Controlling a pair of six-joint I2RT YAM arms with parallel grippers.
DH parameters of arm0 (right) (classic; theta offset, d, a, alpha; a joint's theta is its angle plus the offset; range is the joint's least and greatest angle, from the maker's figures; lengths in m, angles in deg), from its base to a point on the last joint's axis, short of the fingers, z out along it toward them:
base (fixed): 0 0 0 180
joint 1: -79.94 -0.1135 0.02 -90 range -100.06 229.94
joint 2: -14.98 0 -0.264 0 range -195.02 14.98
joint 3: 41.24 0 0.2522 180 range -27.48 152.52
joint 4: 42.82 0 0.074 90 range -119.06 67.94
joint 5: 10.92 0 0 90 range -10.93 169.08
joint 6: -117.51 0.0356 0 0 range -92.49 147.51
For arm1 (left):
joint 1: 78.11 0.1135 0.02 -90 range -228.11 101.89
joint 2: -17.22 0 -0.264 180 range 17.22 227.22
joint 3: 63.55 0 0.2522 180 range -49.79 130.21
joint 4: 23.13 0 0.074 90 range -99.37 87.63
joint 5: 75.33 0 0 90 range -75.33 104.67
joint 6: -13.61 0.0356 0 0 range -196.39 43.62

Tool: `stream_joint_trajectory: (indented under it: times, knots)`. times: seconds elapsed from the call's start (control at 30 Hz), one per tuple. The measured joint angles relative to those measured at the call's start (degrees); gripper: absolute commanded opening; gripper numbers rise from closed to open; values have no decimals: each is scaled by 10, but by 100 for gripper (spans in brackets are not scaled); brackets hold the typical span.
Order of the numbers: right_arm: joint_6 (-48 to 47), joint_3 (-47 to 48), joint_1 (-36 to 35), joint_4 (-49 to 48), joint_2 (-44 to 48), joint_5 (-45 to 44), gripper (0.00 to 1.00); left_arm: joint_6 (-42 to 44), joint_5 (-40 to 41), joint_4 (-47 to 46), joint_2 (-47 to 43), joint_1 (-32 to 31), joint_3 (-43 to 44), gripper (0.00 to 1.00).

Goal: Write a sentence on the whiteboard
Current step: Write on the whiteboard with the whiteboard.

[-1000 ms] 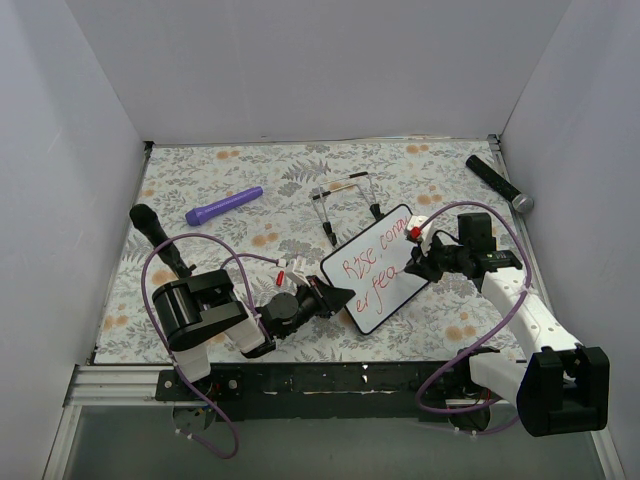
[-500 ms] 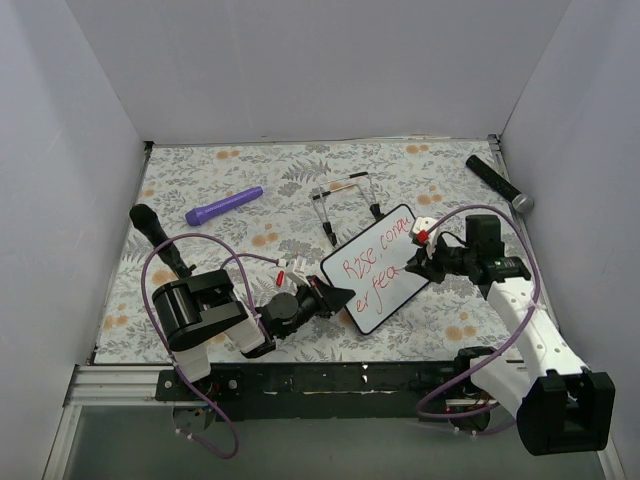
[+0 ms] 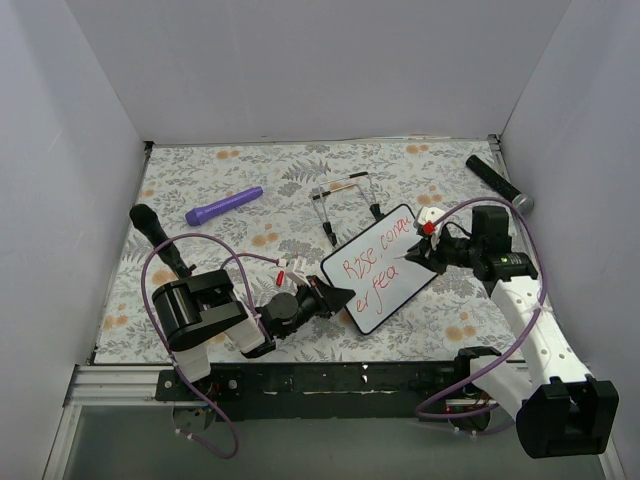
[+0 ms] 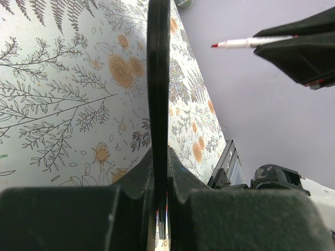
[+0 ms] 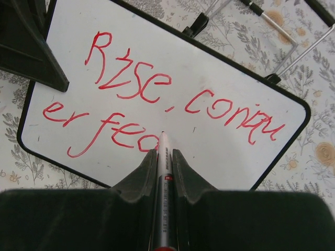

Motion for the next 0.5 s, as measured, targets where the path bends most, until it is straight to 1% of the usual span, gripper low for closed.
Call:
stream_joint_trajectory:
  times: [0.13, 0.27, 0.5]
  knots:
    - [9, 15, 3, -18, -5, 1, 1, 2, 0, 0, 0, 0, 0, 0]
    - [26, -3, 9, -54, -5, 4, 1, 2, -1, 0, -1, 0, 0, 0]
    - [30, -15, 20, -56, -12, 10, 1, 6, -2, 0, -3, 0, 0, 0]
